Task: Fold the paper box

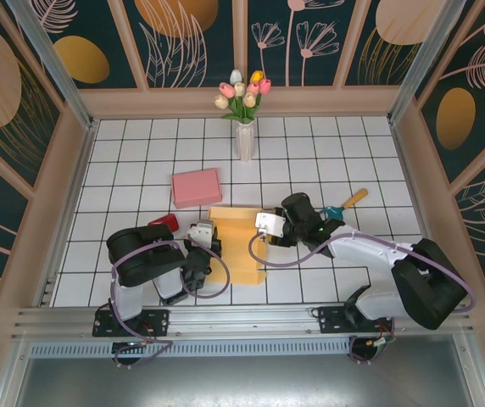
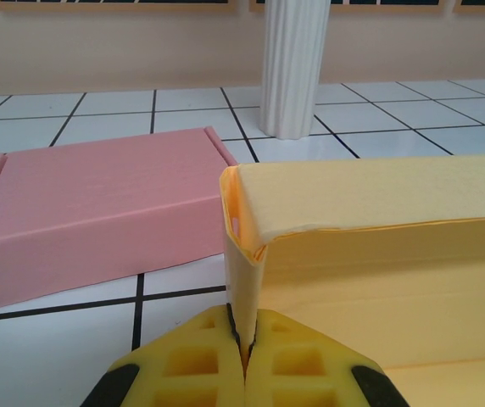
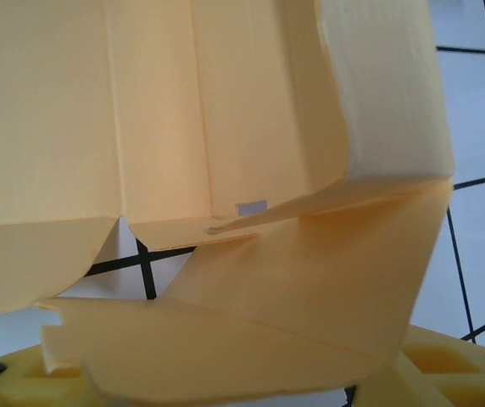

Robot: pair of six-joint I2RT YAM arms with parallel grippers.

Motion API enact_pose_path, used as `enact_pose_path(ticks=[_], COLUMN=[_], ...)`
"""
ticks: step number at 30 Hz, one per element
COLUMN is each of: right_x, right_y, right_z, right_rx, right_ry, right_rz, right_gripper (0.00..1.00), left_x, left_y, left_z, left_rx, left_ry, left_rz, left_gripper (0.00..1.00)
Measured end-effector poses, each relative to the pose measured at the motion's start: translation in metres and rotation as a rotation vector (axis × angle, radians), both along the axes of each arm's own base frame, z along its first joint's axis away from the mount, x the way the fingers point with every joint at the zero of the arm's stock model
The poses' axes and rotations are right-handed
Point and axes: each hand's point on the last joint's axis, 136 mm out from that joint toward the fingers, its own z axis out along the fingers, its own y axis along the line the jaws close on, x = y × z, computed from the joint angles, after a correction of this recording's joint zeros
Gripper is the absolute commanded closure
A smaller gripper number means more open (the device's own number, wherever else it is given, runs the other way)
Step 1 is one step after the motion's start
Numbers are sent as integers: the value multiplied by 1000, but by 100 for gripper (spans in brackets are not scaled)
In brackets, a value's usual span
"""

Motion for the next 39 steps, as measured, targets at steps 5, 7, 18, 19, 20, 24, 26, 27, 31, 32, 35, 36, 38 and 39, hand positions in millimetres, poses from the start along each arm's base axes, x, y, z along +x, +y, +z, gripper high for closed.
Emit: enact_pose_path(ticks=[5, 7, 18, 19, 20, 24, 26, 27, 31, 32, 35, 36, 38, 39], right_x=[8, 8, 2, 2, 2, 1, 2, 2, -2, -4, -8, -10, -12, -13], right_y=[1, 2, 18, 20, 22, 23, 22, 22, 21, 21, 22, 22, 20, 19], right_z=[-2, -2, 6, 6, 6, 1, 1, 1, 0, 0, 1, 1, 2, 4], right_rx=[5, 16, 119, 125, 127, 133, 147, 155, 180, 182, 183, 183, 181, 182], right_ry=[-7, -2, 71, 84, 97, 155, 177, 188, 242, 253, 276, 282, 288, 287], right_rz=[-42, -47, -40, -41, -42, -61, -75, -82, -92, -89, -78, -75, -75, -76], right_gripper=[41, 41, 40, 39, 39, 40, 40, 40, 39, 39, 38, 38, 37, 37], left_x=[1, 1, 1, 1, 1, 1, 1, 1, 1, 2, 2, 2, 2, 2], left_y=[2, 1, 1, 1, 1, 1, 1, 1, 1, 0, 0, 0, -1, -1], left_z=[-1, -1, -1, -1, -1, -2, -2, -2, -2, -2, -2, -2, -2, -2], left_rx=[5, 5, 5, 5, 5, 5, 4, 5, 5, 4, 3, 3, 3, 3], left_ry=[0, 0, -1, -1, -1, 0, 0, 0, 0, 0, 0, -1, 0, 1], left_rz=[12, 13, 15, 15, 15, 12, 12, 12, 12, 12, 11, 11, 9, 7], left_gripper=[100, 100, 100, 100, 100, 100, 100, 100, 100, 100, 100, 100, 100, 100])
